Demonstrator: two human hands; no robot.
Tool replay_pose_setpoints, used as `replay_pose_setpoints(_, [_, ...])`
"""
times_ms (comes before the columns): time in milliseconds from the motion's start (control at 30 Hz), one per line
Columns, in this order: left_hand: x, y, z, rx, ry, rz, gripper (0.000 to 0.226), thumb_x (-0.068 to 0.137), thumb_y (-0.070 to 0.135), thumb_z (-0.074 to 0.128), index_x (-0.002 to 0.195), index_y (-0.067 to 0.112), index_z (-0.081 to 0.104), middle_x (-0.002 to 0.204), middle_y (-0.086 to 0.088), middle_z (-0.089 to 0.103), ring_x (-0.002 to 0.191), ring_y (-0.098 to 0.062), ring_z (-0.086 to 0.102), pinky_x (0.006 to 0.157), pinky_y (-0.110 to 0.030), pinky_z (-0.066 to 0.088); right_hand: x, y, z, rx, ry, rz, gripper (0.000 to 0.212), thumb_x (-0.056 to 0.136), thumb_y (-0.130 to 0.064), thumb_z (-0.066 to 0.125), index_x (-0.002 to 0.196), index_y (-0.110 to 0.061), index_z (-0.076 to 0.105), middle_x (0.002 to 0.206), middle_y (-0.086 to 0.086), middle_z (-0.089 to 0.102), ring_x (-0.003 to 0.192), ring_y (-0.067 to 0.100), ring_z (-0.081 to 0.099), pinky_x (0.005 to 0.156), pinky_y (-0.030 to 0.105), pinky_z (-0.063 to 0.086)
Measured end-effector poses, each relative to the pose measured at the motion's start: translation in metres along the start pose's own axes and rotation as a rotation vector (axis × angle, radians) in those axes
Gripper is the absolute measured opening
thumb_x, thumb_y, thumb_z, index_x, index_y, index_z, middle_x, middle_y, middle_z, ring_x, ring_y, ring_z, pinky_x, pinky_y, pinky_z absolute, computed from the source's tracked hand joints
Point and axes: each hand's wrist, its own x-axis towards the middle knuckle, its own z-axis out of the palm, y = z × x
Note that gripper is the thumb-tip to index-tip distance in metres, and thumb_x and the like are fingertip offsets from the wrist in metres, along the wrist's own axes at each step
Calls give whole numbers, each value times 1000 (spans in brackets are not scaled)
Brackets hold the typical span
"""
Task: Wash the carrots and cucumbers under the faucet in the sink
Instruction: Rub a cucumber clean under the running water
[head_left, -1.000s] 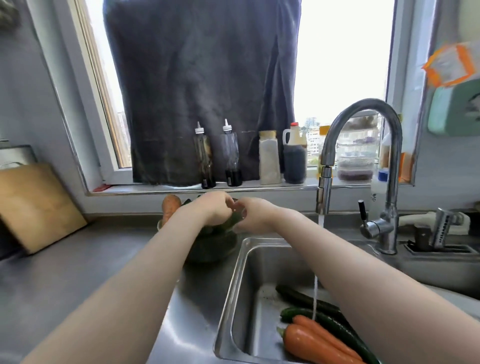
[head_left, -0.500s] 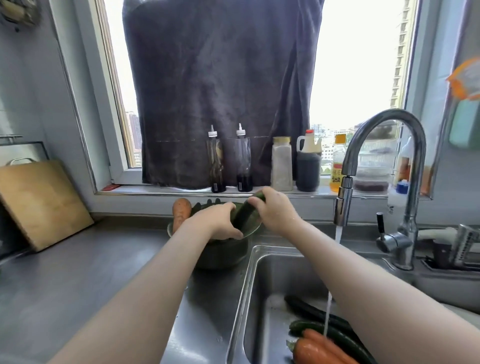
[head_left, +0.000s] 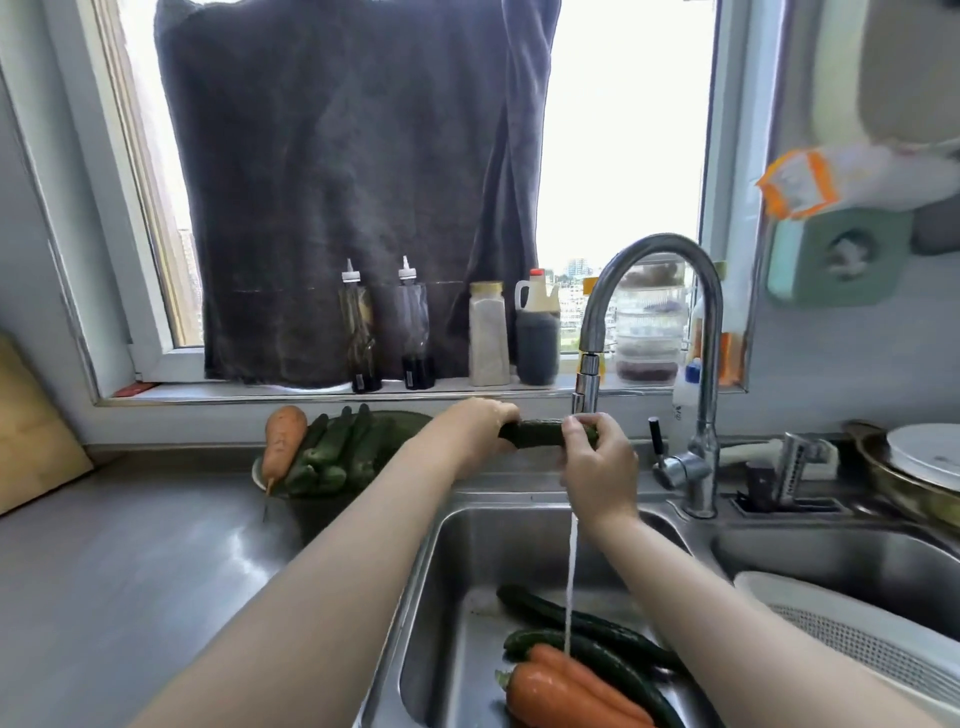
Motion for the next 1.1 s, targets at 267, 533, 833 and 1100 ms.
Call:
replay_pose_setpoints(267, [14, 52, 33, -22, -90, 151, 32, 95, 30, 71, 126, 23, 66, 114, 0, 67, 99, -21, 63, 87, -35, 55, 2, 27, -54, 62, 208, 243, 21, 99, -18, 52, 80, -11, 60, 72, 2, 59, 71, 19, 53, 60, 31, 38])
replay_pose_setpoints(533, [25, 42, 122, -354, -374, 42, 20, 93, 35, 71, 109, 23, 69, 104, 0, 73, 97, -20, 70, 94, -44, 56, 13, 73, -63, -21, -231, 294, 14, 93, -24, 72, 88, -11, 67, 70, 6, 67, 55, 22, 57, 54, 33, 47])
replay_pose_setpoints(833, [20, -1, 192, -1086, -537, -48, 38, 96, -9, 55, 126, 14, 56, 123, -15, 73, 117, -31, 70, 99, -47, 56, 11, 105, -53, 61, -706, 425, 26, 88, 1, 74, 112, -6, 67, 80, 16, 66, 49, 16, 58, 46, 26, 49])
replay_pose_setpoints(1100, [33, 2, 236, -1310, -422, -88, 40, 104, 25, 60, 140, 15, 46, 108, -13, 75, 109, -37, 72, 102, -58, 53, 2, 132, -44, 19, -554, 340, 22, 81, -6, 84, 98, -10, 71, 75, 7, 64, 59, 14, 62, 54, 29, 53])
